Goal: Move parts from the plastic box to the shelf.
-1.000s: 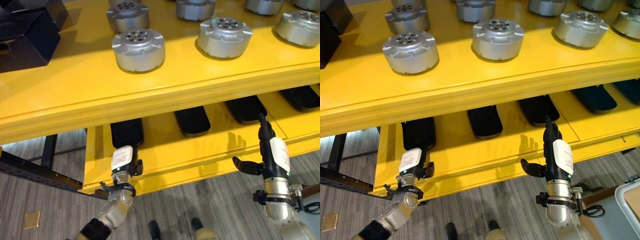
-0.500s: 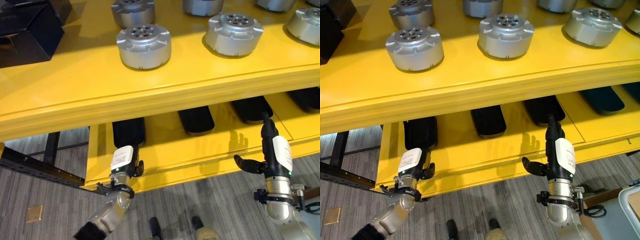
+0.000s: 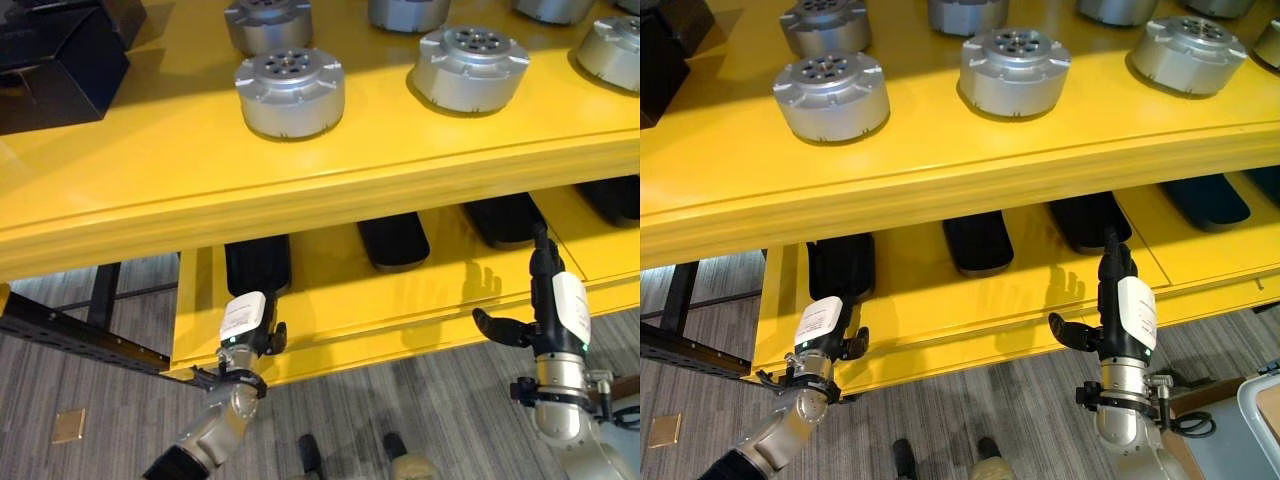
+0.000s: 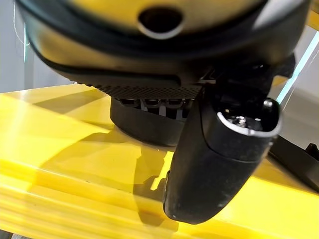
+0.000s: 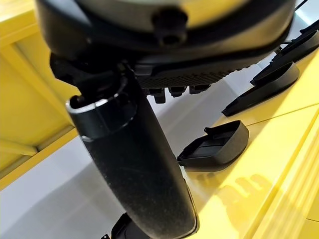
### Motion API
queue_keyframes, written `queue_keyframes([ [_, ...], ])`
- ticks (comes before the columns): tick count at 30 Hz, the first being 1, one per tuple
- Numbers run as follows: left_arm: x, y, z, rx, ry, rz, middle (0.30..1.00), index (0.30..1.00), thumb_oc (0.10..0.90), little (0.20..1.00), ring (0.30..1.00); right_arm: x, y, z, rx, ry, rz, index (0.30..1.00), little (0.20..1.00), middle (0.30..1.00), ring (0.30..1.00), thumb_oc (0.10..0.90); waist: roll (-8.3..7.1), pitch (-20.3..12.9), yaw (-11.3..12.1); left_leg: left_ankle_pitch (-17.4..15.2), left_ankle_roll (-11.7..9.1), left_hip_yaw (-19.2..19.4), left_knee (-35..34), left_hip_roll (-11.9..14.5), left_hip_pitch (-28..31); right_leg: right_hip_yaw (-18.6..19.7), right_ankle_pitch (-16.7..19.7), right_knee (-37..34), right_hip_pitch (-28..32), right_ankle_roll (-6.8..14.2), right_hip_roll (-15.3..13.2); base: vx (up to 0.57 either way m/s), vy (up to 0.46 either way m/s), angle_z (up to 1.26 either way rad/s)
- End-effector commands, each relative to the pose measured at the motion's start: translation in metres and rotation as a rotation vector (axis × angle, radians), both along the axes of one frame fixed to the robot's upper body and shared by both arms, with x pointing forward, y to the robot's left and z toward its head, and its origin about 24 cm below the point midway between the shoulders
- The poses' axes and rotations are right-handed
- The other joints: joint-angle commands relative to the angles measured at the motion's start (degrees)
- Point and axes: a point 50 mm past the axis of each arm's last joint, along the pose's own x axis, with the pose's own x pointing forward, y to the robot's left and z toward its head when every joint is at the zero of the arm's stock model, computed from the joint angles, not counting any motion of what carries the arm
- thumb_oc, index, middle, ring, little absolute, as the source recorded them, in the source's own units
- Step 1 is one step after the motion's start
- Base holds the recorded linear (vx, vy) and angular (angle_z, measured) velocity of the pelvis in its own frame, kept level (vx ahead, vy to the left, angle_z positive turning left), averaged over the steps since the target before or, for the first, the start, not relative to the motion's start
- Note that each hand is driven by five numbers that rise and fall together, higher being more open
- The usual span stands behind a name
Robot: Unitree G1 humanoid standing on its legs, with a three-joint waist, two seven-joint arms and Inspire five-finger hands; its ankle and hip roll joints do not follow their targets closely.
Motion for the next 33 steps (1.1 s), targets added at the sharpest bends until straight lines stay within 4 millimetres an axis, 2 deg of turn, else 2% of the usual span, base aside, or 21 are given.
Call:
queue_keyframes([
  [1,0.018,0.010,0.040,0.026,-0.252,0.006,1.000,1.000,0.900,1.000,1.000,0.004,0.000,0.053,-0.031,-0.284,0.010,1.000,1.000,1.000,1.000,0.900,-1.08,-2.9,1.9,-5.5,0.3,2.0,-0.2,3.5,4.2,-2.3,4.1,5.2,-7.9,0.0,0.5,0.04,0.005,0.00],
  [5,0.020,0.010,0.044,0.009,-0.292,0.016,1.000,1.000,0.900,1.000,1.000,0.003,0.000,0.052,-0.032,-0.283,0.011,1.000,1.000,1.000,1.000,0.900,-1.08,-3.1,1.8,-6.0,0.3,2.0,-0.2,3.5,4.5,-2.3,3.7,5.1,-7.6,0.0,0.5,0.01,0.002,0.00],
  [8,0.025,0.009,0.057,-0.018,-0.375,0.017,1.000,1.000,0.900,1.000,1.000,0.002,0.000,0.051,-0.033,-0.278,0.010,1.000,1.000,1.000,1.000,0.900,-1.22,-2.9,1.6,-5.6,0.2,2.2,-0.1,3.6,4.4,-2.2,4.0,5.4,-7.8,-0.1,0.6,0.01,0.001,0.00],
  [15,0.028,0.002,0.071,-0.063,-0.448,-0.005,1.000,1.000,0.900,1.000,1.000,0.002,0.001,0.050,-0.031,-0.273,0.010,1.000,1.000,1.000,1.000,0.900,-1.31,-3.0,1.3,-5.7,0.2,2.2,-0.1,3.6,4.5,-2.0,4.0,5.4,-7.8,-0.1,0.7,0.01,0.001,0.00],
  [27,0.022,-0.004,0.085,-0.190,-0.558,-0.018,1.000,1.000,0.900,1.000,1.000,0.000,0.002,0.049,-0.016,-0.278,0.013,1.000,1.000,1.000,1.000,0.900,-1.50,-3.0,1.5,-5.8,0.2,2.2,-0.1,3.6,4.6,-2.1,3.8,5.5,-7.6,-0.3,0.7,0.01,0.001,0.00],
  [30,0.016,-0.009,0.091,-0.324,-0.599,-0.087,1.000,1.000,0.900,1.000,1.000,-0.003,0.003,0.051,0.005,-0.316,0.004,1.000,1.000,1.000,1.000,0.900,-1.56,-2.9,1.9,-5.8,0.2,2.0,-0.1,3.6,4.5,-2.3,3.9,5.3,-7.5,-0.4,0.6,0.00,0.000,0.00],
  [31,0.013,-0.013,0.092,-0.482,-0.562,-0.117,1.000,1.000,0.900,1.000,1.000,-0.004,0.003,0.051,0.017,-0.336,-0.004,1.000,1.000,1.000,1.000,0.900,-1.51,-2.9,2.2,-6.3,0.1,1.8,-0.2,3.5,4.7,-2.6,3.5,5.1,-7.2,-0.3,0.6,0.00,0.000,0.00],
  [33,0.007,-0.017,0.092,-0.597,-0.527,-0.164,1.000,1.000,0.900,1.000,1.000,-0.004,0.003,0.051,0.030,-0.350,-0.008,1.000,1.000,1.000,1.000,0.900,-1.48,-2.8,2.6,-5.8,0.1,1.7,-0.2,3.5,4.4,-2.8,3.9,5.0,-7.3,-0.4,0.6,-0.02,-0.009,0.01],
])
